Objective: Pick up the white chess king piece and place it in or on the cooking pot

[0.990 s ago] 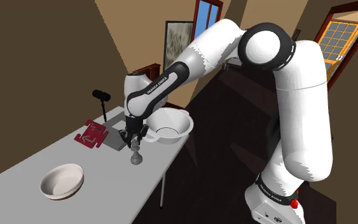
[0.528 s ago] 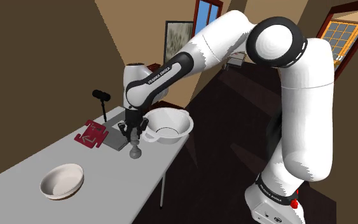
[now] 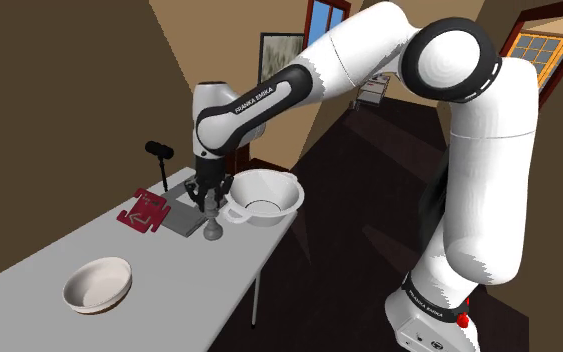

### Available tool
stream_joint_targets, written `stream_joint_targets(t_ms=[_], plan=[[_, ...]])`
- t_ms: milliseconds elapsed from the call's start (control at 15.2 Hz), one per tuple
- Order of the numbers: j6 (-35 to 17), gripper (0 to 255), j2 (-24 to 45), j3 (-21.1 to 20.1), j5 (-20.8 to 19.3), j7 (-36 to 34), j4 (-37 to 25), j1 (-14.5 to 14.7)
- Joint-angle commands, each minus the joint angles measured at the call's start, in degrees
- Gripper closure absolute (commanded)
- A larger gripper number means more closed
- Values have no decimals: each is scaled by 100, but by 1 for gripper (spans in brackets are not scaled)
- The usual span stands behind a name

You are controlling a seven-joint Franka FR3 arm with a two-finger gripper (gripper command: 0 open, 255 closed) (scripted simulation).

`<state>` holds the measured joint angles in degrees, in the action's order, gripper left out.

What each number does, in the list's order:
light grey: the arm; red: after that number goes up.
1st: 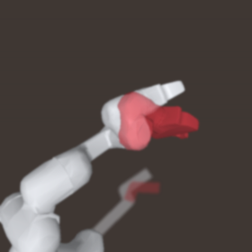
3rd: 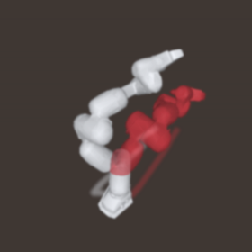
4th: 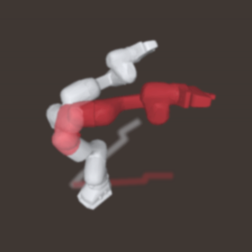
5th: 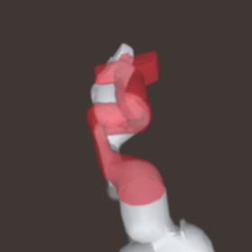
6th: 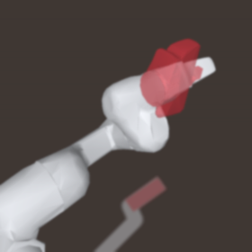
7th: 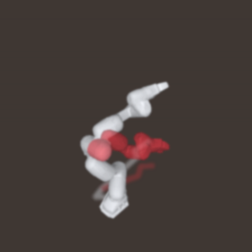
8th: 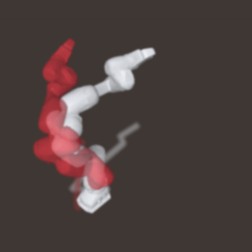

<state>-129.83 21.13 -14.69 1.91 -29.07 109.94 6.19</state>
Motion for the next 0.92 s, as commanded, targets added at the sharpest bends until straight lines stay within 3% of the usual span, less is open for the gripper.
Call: stream_joint_targets(t_ms=[0,528,858], plan=[[129,255,-102,-13,22,-1,-28,-8],[634,255,-411,-43,89,-1,-232,-39],[809,255,-522,159,168,647,-239,-465]])
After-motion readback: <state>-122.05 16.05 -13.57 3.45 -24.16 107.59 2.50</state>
